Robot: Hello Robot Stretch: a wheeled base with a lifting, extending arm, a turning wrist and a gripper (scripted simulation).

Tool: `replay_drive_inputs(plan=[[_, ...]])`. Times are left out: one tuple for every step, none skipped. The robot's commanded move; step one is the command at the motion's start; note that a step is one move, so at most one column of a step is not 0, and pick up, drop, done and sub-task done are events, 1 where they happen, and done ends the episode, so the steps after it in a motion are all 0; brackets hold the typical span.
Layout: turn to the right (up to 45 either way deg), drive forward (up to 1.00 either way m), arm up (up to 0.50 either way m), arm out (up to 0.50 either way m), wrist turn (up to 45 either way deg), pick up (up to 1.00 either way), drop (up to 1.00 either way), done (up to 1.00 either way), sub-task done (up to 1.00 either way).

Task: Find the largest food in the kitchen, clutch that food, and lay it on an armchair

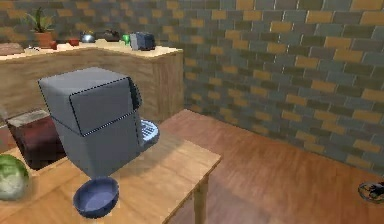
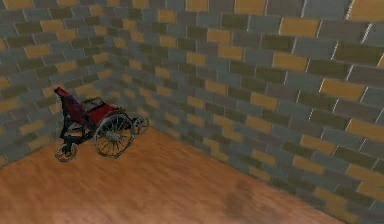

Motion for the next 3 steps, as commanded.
replay_drive_inputs(plan=[[0.0,0.05,0.00,0.00,0.0,0.00,0.00,0.00,0.00],[-45.0,0.00,0.00,0.00,0.0,0.00,0.00,0.00,0.00],[-15.0,0.00,0.00,0.00,0.0,0.00,0.00,0.00,0.00]])
